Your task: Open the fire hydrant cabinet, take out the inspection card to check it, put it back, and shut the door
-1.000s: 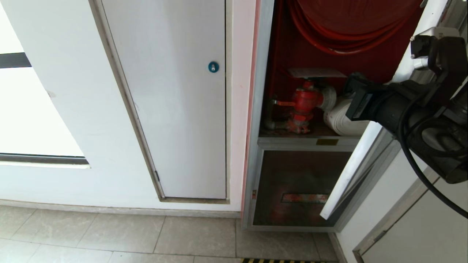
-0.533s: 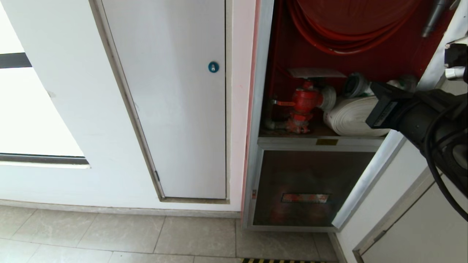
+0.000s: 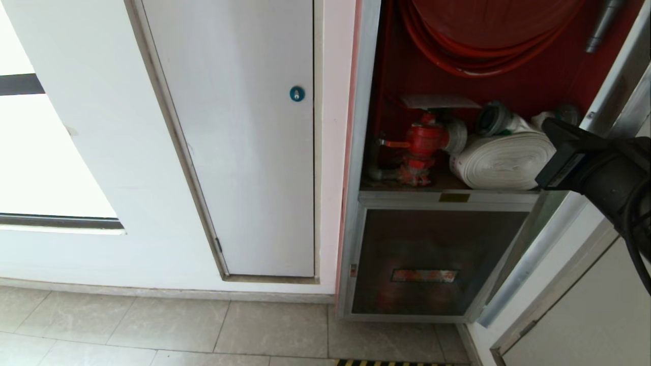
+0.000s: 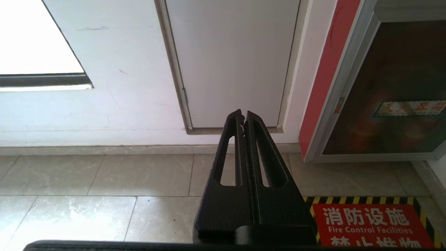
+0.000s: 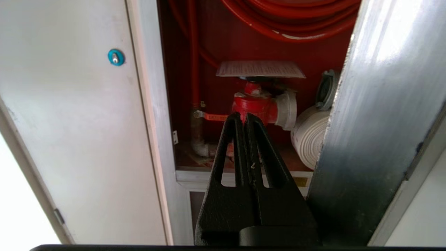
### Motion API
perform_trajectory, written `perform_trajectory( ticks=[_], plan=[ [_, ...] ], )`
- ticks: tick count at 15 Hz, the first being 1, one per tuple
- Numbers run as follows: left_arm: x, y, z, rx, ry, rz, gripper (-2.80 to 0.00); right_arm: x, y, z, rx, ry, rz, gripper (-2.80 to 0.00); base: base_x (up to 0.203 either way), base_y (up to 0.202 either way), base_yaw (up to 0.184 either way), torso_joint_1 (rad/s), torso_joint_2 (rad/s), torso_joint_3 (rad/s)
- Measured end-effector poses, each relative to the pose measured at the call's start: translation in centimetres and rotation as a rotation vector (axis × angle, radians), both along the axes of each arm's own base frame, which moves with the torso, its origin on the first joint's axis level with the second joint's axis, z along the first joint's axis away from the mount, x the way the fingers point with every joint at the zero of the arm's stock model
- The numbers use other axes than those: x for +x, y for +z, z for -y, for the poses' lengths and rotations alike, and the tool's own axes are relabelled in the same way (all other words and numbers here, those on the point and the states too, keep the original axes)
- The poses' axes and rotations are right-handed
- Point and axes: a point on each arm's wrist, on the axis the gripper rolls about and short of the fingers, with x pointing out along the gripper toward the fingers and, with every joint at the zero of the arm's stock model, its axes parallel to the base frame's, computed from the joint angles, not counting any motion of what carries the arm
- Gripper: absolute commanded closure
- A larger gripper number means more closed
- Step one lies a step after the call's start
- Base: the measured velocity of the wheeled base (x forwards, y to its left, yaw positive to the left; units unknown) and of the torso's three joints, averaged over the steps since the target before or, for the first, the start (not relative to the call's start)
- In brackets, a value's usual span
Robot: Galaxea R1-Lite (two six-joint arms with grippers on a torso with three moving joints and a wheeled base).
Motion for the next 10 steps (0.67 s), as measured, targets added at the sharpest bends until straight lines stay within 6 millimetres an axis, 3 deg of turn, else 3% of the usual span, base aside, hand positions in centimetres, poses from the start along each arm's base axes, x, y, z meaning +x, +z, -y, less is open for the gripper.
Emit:
perform_trajectory(
  ticks=[10],
  plan=[
    [0.0,0.0,0.0,0.000,0.000,0.000,0.00,-1.7,-1.2,2.0,0.027,-0.093,0.032,0.00,0.000,0.000,0.000,0.000,0.00,0.000]
  ],
)
